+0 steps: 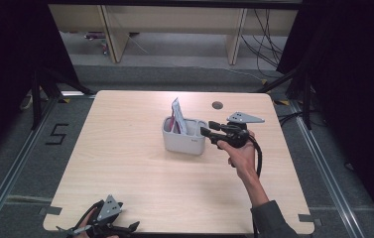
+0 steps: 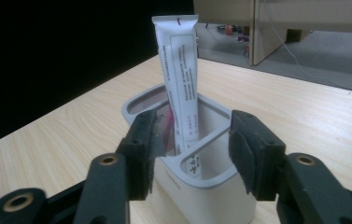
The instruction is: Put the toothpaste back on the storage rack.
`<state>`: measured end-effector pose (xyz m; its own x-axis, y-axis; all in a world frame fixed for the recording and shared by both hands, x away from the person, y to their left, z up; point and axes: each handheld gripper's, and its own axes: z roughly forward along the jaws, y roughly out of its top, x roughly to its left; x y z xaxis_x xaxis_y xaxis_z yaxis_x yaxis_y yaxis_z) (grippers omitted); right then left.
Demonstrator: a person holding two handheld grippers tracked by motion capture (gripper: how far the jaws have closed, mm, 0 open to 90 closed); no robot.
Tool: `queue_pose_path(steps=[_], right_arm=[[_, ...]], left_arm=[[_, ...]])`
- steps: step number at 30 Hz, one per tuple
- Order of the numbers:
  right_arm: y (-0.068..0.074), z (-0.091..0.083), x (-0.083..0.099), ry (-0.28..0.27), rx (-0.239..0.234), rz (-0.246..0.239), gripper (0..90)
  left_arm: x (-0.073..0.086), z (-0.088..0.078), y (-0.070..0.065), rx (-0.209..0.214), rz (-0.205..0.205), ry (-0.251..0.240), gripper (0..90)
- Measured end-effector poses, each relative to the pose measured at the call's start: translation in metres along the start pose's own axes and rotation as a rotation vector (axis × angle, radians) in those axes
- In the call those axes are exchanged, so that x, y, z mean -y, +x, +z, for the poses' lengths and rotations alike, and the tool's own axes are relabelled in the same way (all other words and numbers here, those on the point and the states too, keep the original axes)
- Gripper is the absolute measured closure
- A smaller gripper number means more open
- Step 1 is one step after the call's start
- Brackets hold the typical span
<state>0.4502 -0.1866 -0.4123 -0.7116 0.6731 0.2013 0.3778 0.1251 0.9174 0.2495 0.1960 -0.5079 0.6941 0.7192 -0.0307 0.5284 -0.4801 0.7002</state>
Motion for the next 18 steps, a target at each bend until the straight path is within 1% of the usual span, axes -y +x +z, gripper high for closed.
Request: queue_pose_path(steps=[1, 2, 3, 4, 5, 6, 7, 8, 9, 10, 11, 12, 13, 15, 16, 17, 18], right_arm=[[0.002, -0.002, 0.0, -0.003, 0.007, 0.013, 50.4], [0.002, -0.002, 0.001, 0.008, 0.005, 0.023, 48.9], [0.001, -0.003, 0.001, 0.0, 0.011, -0.002, 46.8], [0.0, -0.003, 0.001, -0.012, 0.023, -0.014, 46.1], [0.002, -0.004, 0.001, 0.006, 0.01, 0.023, 45.4], [0.001, -0.005, 0.001, 0.005, 0.023, 0.004, 44.6], [0.002, -0.005, 0.002, 0.002, 0.012, 0.014, 43.1], [0.003, -0.006, 0.003, 0.011, 0.016, 0.035, 41.6], [0.002, -0.006, 0.003, 0.008, 0.017, 0.014, 40.4], [0.003, -0.008, 0.003, 0.017, 0.019, 0.036, 39.5], [0.003, -0.008, 0.004, 0.017, 0.013, 0.04, 38.7], [0.003, -0.009, 0.004, 0.017, 0.027, 0.027, 37.9], [0.002, -0.009, 0.005, 0.022, 0.022, 0.025, 37.1], [0.001, -0.01, 0.007, 0.018, 0.031, 0.037, 35.6], [0.001, -0.011, 0.008, 0.029, 0.028, 0.045, 34.9], [0.0, -0.013, 0.008, 0.028, 0.053, 0.025, 34.7], [0.0, -0.013, 0.009, 0.033, 0.044, 0.038, 34.0]], left_arm=[[0.0, 0.0, 0.0, 0.0, 0.0, 0.0, 16.0], [0.0, 0.0, 0.0, 0.0, -0.001, 0.0, 16.0], [0.0, 0.0, 0.0, -0.001, -0.001, 0.0, 16.0], [0.0, 0.0, 0.0, 0.0, -0.007, -0.001, 16.0], [0.0, 0.0, 0.0, -0.001, -0.001, -0.001, 16.0], [0.0, 0.0, 0.0, 0.0, -0.001, -0.001, 16.0], [0.0, 0.0, 0.0, 0.0, 0.0, -0.001, 16.0], [0.0, 0.0, 0.0, 0.0, 0.0, 0.0, 16.0], [0.0, 0.0, 0.0, 0.0, 0.0, -0.001, 16.0], [0.0, 0.0, 0.0, 0.0, 0.0, -0.001, 16.0], [0.0, 0.0, 0.0, 0.0, -0.001, -0.001, 16.0], [0.0, -0.001, -0.001, -0.004, 0.0, 0.001, 16.0], [0.0, -0.001, -0.001, -0.003, -0.001, 0.002, 16.0], [0.0, -0.001, -0.001, -0.002, 0.001, 0.002, 16.0], [0.0, 0.0, -0.001, -0.008, -0.001, 0.001, 16.0], [0.0, -0.001, 0.0, -0.009, 0.001, 0.003, 16.0], [0.0, -0.001, 0.0, -0.009, 0.001, 0.003, 16.0]])
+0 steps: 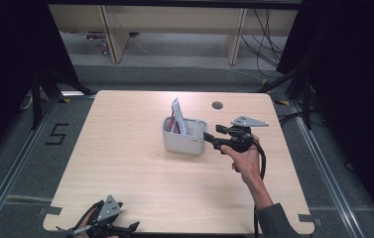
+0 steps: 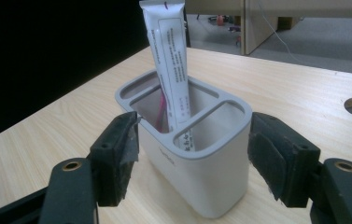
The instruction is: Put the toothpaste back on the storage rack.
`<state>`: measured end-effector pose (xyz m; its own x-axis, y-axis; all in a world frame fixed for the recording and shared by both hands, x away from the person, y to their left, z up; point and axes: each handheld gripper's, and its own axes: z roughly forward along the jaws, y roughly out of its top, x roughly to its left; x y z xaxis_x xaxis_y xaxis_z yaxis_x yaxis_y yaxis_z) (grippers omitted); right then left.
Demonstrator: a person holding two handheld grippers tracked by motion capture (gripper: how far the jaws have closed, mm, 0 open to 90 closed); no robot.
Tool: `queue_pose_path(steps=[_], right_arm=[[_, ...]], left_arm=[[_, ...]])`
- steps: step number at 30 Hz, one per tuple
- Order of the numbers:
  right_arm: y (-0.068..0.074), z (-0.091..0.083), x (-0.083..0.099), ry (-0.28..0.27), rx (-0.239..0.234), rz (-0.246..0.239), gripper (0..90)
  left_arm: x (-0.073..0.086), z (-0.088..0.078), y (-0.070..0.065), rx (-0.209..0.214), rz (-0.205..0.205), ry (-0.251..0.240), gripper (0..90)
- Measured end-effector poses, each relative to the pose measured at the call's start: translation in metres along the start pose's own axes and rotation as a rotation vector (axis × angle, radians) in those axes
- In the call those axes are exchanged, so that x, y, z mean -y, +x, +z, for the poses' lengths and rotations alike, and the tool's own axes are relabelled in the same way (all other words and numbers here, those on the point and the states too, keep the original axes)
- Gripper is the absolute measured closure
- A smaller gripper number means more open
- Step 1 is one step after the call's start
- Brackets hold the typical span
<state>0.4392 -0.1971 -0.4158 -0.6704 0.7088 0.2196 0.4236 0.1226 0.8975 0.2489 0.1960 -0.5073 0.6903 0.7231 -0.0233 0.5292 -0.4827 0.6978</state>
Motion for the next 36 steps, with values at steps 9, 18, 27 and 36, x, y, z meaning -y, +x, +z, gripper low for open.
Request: queue_pose_path(steps=[9, 18, 27, 36], right_arm=[[0.0, -0.004, 0.005, 0.013, 0.008, -0.015, 30.5], [0.002, -0.009, 0.01, 0.029, 0.013, -0.01, 27.9], [0.004, -0.014, 0.019, 0.053, 0.026, -0.008, 23.1], [0.007, -0.019, 0.025, 0.062, 0.037, 0.025, 18.3]], left_arm=[[0.0, 0.0, 0.0, 0.004, -0.008, 0.002, 16.0], [0.001, -0.001, 0.0, 0.0, -0.011, -0.003, 16.0], [0.0, -0.004, 0.003, -0.004, 0.014, 0.03, 16.0], [0.001, -0.002, 0.0, -0.005, -0.015, 0.0, 16.0]])
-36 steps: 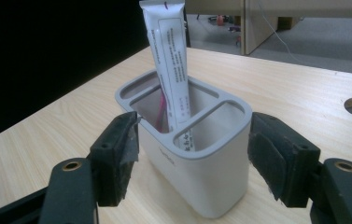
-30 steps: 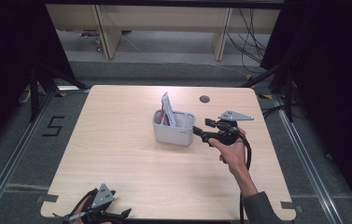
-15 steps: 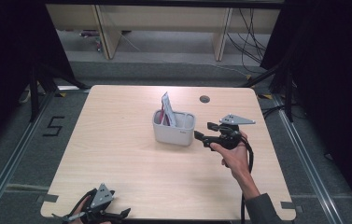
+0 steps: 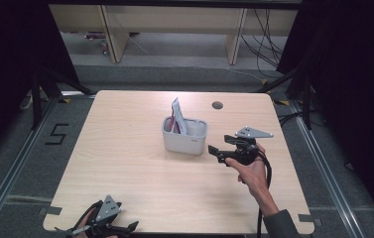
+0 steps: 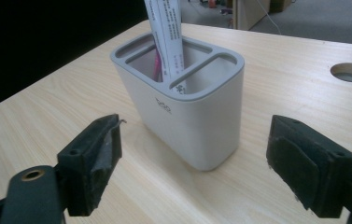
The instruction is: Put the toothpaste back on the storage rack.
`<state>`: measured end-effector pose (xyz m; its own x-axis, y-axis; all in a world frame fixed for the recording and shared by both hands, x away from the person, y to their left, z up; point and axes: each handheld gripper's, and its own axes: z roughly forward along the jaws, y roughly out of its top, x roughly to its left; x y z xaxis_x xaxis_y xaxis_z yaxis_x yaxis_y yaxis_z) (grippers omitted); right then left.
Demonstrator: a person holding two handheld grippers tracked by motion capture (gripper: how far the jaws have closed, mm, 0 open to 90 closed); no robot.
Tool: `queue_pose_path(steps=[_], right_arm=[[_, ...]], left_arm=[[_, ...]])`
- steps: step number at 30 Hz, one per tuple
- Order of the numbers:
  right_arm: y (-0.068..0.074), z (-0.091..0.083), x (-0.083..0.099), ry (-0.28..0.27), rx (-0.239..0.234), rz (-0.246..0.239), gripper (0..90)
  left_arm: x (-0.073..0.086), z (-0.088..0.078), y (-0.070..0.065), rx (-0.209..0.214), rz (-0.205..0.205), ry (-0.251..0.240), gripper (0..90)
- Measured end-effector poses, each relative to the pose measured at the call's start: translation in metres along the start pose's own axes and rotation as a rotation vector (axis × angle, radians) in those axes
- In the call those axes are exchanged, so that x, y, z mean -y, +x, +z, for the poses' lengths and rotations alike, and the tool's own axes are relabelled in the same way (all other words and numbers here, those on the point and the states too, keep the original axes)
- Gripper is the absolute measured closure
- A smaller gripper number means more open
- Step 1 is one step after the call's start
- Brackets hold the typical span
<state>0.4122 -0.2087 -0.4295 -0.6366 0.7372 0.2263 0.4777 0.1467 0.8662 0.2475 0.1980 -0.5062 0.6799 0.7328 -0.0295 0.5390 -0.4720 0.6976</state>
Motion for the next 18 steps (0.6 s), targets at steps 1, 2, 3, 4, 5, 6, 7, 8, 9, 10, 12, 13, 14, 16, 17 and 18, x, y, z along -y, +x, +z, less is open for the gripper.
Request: queue_pose_path(steps=[1, 2, 3, 4, 5, 6, 7, 8, 9, 10, 12, 13, 14, 16, 17, 18], right_arm=[[-0.0022, 0.0009, 0.0004, -0.009, 0.005, -0.039, 18.3], [-0.0023, 0.0007, 0.0007, -0.006, 0.009, -0.042, 18.2], [-0.0023, 0.0007, 0.0007, -0.006, 0.009, -0.042, 18.2], [-0.0035, 0.0005, 0.0012, -0.007, 0.006, -0.042, 18.1], [-0.0035, 0.0, 0.0013, 0.0, 0.0, -0.039, 18.1], [-0.0035, 0.0, 0.0013, 0.0, 0.0, -0.039, 18.1], [-0.0037, -0.0008, 0.0018, -0.01, 0.003, -0.037, 18.0], [-0.0034, -0.0013, 0.0021, -0.011, 0.001, -0.034, 17.9], [-0.0034, -0.0024, 0.0021, -0.005, 0.014, -0.041, 17.8], [-0.0031, -0.0027, 0.0024, -0.003, 0.01, -0.038, 17.8], [-0.0025, -0.0036, 0.0033, -0.003, 0.013, -0.036, 17.8], [-0.0017, -0.0038, 0.0048, 0.004, -0.001, -0.007, 17.7], [-0.0027, -0.0052, 0.0049, 0.011, 0.012, -0.03, 17.5], [-0.0027, -0.0065, 0.0068, 0.009, 0.012, -0.029, 17.5], [-0.002, -0.0072, 0.0081, 0.008, 0.011, -0.016, 17.5], [-0.0027, -0.0084, 0.0091, 0.007, 0.015, -0.038, 17.5]], left_arm=[[0.0, 0.0003, -0.0003, 0.001, -0.004, -0.004, 16.0], [0.0, 0.0006, -0.0004, -0.005, -0.005, -0.004, 16.0], [0.0, 0.0006, -0.0004, -0.005, -0.005, -0.004, 16.0], [0.0004, 0.0012, -0.0004, 0.005, -0.006, -0.011, 16.0], [0.0001, 0.0015, -0.0005, -0.004, -0.014, -0.01, 16.0], [0.0001, 0.0015, -0.0005, -0.004, -0.014, -0.01, 16.0], [0.0, 0.0007, -0.0003, 0.0, -0.009, -0.006, 16.0], [0.0002, 0.0014, 0.0002, -0.003, -0.003, -0.007, 16.0], [0.0001, 0.0014, -0.001, -0.005, -0.01, -0.011, 16.0], [0.0, 0.0007, -0.0008, 0.004, -0.001, -0.005, 16.0], [0.0005, 0.0019, -0.001, 0.005, -0.014, -0.018, 16.0], [0.0006, 0.0022, -0.0001, -0.005, -0.008, -0.012, 16.0], [0.0005, 0.0013, -0.0004, -0.008, -0.006, -0.006, 16.0], [0.0004, 0.0005, -0.0008, -0.005, 0.001, -0.002, 16.0], [0.0002, 0.0004, -0.0007, -0.005, 0.005, -0.001, 16.0], [0.0003, 0.0014, -0.0014, -0.006, -0.004, -0.012, 16.0]])
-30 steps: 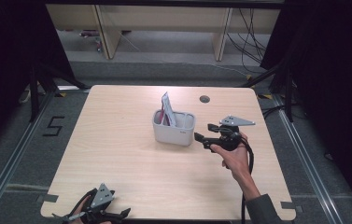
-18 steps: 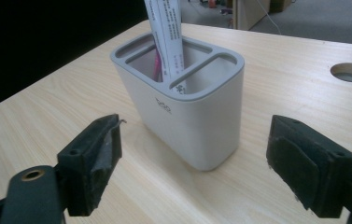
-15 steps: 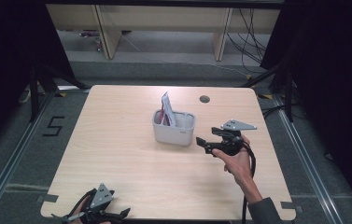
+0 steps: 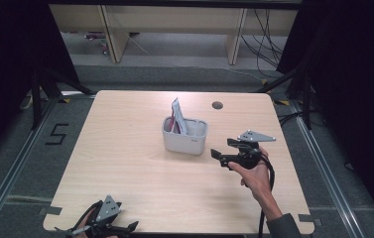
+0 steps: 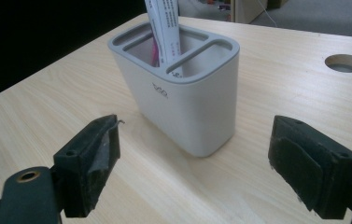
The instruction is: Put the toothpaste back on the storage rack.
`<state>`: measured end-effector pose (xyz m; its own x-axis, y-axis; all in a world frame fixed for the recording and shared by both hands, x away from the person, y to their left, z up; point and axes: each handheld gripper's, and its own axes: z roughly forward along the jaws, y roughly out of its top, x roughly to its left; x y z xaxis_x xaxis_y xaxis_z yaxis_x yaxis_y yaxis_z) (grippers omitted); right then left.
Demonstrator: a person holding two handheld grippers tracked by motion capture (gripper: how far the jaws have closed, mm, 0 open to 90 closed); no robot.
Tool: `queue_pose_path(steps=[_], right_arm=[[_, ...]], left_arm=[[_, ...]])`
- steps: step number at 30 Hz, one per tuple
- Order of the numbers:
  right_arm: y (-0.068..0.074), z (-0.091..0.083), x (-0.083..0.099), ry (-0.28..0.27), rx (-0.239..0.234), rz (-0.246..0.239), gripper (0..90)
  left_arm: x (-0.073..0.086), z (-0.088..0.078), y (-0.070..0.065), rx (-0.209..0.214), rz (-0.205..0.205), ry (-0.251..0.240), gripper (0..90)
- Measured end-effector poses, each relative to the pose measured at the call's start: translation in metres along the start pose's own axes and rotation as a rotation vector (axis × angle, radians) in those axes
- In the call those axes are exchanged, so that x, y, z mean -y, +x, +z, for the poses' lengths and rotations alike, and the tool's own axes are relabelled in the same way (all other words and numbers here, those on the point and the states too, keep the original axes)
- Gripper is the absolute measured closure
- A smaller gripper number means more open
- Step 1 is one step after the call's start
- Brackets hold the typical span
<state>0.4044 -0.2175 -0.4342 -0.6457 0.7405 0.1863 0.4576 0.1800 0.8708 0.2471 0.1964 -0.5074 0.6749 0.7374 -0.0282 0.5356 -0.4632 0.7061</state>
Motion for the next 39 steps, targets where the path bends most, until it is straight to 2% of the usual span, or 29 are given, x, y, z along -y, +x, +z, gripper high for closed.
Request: queue_pose_path(steps=[3, 4, 7, 8, 9, 10, 13, 14, 15, 16, 17, 18, 19, 20, 21, 22, 23, 24, 25, 29, 30, 31, 32, 33, 35, 36, 37, 38, 39], right_arm=[[0.001, -0.003, 0.004, 0.008, -0.007, 0.006, 17.5], [0.002, -0.004, 0.006, 0.007, -0.001, 0.016, 17.5], [0.001, -0.007, 0.012, 0.017, 0.011, -0.004, 17.3], [0.002, -0.007, 0.013, 0.026, 0.007, 0.009, 17.3], [0.001, -0.008, 0.015, 0.025, 0.027, -0.015, 17.3], [0.003, -0.009, 0.017, 0.039, 0.006, 0.02, 17.3], [0.003, -0.009, 0.023, 0.046, 0.005, -0.004, 17.3], [0.005, -0.01, 0.024, 0.061, 0.003, 0.018, 17.3], [0.004, -0.011, 0.025, 0.059, 0.021, -0.022, 17.3], [0.004, -0.011, 0.026, 0.057, 0.021, -0.027, 17.3], [0.007, -0.011, 0.028, 0.069, -0.001, 0.022, 17.3], [0.005, -0.012, 0.029, 0.064, 0.015, -0.019, 17.3], [0.008, -0.013, 0.03, 0.07, 0.002, 0.007, 17.3], [0.006, -0.013, 0.031, 0.066, 0.013, -0.027, 17.3], [0.008, -0.015, 0.033, 0.075, 0.011, -0.009, 17.3], [0.007, -0.014, 0.033, 0.065, 0.01, -0.029, 17.0], [0.01, -0.015, 0.034, 0.078, 0.004, -0.001, 16.8], [0.009, -0.015, 0.035, 0.073, 0.013, -0.036, 16.8], [0.012, -0.016, 0.037, 0.08, 0.002, 0.001, 16.8], [0.013, -0.019, 0.043, 0.1, 0.01, -0.009, 16.7], [0.01, -0.018, 0.045, 0.088, 0.003, -0.039, 16.7], [0.012, -0.019, 0.047, 0.089, 0.012, -0.019, 16.4], [0.01, -0.02, 0.047, 0.098, 0.027, -0.057, 16.2], [0.012, -0.021, 0.05, 0.092, 0.026, -0.037, 16.4], [0.011, -0.022, 0.052, 0.096, 0.032, -0.055, 16.4], [0.014, -0.022, 0.054, 0.095, 0.014, -0.025, 16.4], [0.012, -0.023, 0.054, 0.096, 0.024, -0.054, 16.4], [0.016, -0.024, 0.055, 0.111, 0.013, -0.016, 16.4], [0.014, -0.023, 0.057, 0.108, 0.008, -0.042, 16.3]], left_arm=[[0.001, -0.001, 0.001, -0.006, 0.011, 0.008, 16.0], [0.001, 0.001, -0.001, 0.004, -0.014, -0.017, 16.0], [0.001, 0.001, -0.001, 0.006, -0.012, -0.018, 16.0], [0.001, -0.001, 0.001, 0.001, 0.022, 0.013, 16.0], [0.001, -0.001, 0.001, 0.002, 0.022, 0.013, 16.0], [0.001, -0.002, 0.001, 0.001, 0.022, 0.017, 16.0], [0.002, -0.001, 0.001, -0.002, 0.001, -0.004, 16.0], [0.001, -0.002, 0.002, -0.003, 0.032, 0.028, 16.0], [0.001, -0.003, 0.004, -0.003, 0.05, 0.043, 16.0], [0.001, -0.003, 0.003, -0.001, 0.046, 0.041, 16.0], [0.001, -0.003, 0.003, -0.002, 0.04, 0.036, 16.0], [0.001, -0.003, 0.003, -0.004, 0.036, 0.033, 16.0], [0.001, -0.003, 0.004, -0.003, 0.05, 0.04, 16.0], [0.001, -0.003, 0.004, -0.006, 0.05, 0.04, 16.0], [0.001, -0.003, 0.004, -0.006, 0.05, 0.04, 16.0], [0.001, -0.003, 0.004, -0.003, 0.048, 0.041, 16.0], [0.001, -0.003, 0.004, -0.003, 0.047, 0.043, 16.0], [0.001, -0.003, 0.004, -0.002, 0.051, 0.046, 16.0], [0.001, -0.003, 0.004, -0.002, 0.05, 0.046, 16.0], [0.002, -0.003, 0.004, -0.004, 0.049, 0.043, 16.0], [0.002, -0.003, 0.004, -0.006, 0.049, 0.044, 16.0], [0.002, -0.003, 0.004, -0.006, 0.049, 0.044, 16.0], [0.002, -0.003, 0.004, -0.009, 0.051, 0.045, 16.0], [0.002, -0.002, 0.003, -0.01, 0.031, 0.027, 16.0], [0.002, -0.001, 0.002, -0.012, 0.012, 0.011, 16.0], [0.002, -0.001, 0.002, -0.013, 0.011, 0.011, 16.0], [0.002, -0.001, 0.002, -0.013, 0.012, 0.012, 16.0], [0.002, -0.001, 0.002, -0.005, 0.012, 0.013, 16.0], [0.002, -0.003, 0.004, -0.008, 0.044, 0.041, 16.0]])
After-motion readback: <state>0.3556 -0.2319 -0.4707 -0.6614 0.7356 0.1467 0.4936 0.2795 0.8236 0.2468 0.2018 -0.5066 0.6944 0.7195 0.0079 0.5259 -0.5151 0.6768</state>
